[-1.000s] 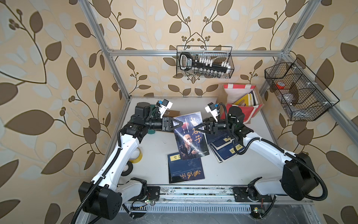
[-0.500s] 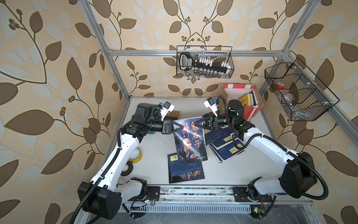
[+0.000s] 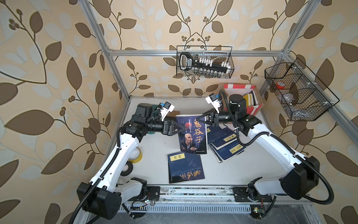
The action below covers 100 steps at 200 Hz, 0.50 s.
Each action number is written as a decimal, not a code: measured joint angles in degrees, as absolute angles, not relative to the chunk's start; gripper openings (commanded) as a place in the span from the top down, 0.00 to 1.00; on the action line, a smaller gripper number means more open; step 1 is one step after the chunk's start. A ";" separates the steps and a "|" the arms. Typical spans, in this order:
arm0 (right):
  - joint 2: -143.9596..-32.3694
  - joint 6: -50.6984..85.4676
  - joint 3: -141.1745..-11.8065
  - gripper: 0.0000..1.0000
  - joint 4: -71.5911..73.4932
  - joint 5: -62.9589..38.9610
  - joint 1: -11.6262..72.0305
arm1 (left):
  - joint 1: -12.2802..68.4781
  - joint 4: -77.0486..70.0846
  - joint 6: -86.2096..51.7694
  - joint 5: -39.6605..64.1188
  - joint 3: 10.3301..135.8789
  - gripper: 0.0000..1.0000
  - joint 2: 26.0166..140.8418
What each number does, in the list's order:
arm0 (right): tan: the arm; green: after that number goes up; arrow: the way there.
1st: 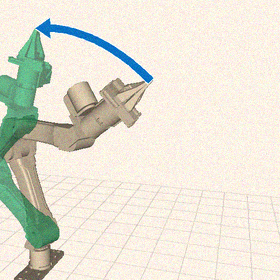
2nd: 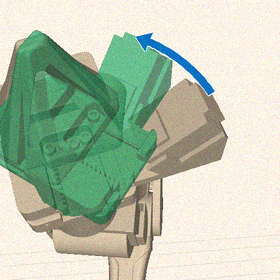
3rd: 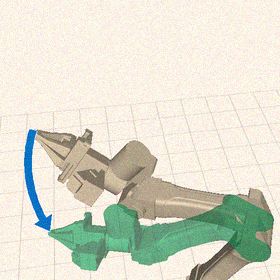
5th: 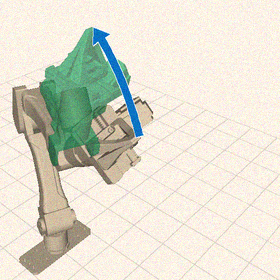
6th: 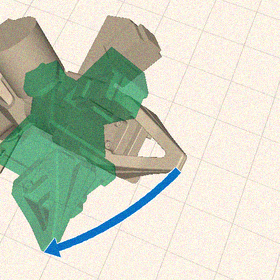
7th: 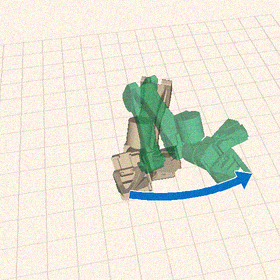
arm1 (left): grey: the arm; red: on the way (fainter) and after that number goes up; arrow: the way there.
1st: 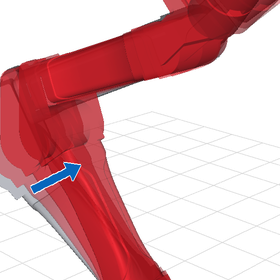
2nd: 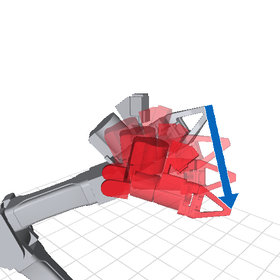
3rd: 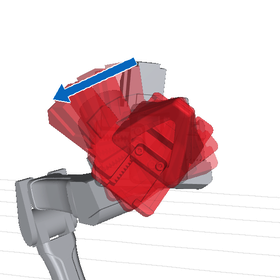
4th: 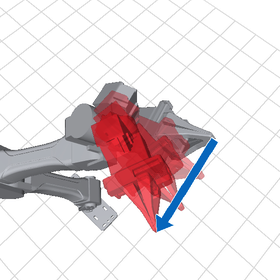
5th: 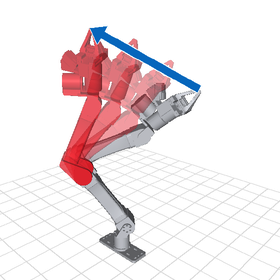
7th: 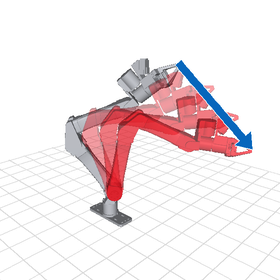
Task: Put the books into the canvas bag
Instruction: Pick up the book from the book.
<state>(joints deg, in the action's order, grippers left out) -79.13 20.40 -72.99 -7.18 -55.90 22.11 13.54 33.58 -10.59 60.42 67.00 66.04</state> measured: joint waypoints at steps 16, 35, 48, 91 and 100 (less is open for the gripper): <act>-77.60 20.45 -74.81 1.00 -8.64 -50.83 17.45 | 13.54 34.85 -10.57 57.82 67.00 0.01 65.67; -75.72 19.59 -77.89 1.00 -10.83 -41.58 13.06 | 13.54 35.88 -10.57 54.81 67.00 0.01 64.75; -73.84 18.72 -79.53 1.00 -11.70 -34.74 10.85 | 13.54 36.10 -10.57 53.23 66.98 0.01 63.90; -70.37 17.69 -86.02 1.00 -12.69 -20.27 3.09 | 13.54 35.79 -10.61 51.81 66.22 0.01 62.48; -70.57 17.43 -87.70 1.00 -12.36 -17.39 1.85 | 13.54 35.81 -10.61 51.81 66.22 0.01 62.50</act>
<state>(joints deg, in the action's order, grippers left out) -70.57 17.43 -87.70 -12.36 -17.39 1.85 13.54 35.81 -10.61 51.81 66.22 62.50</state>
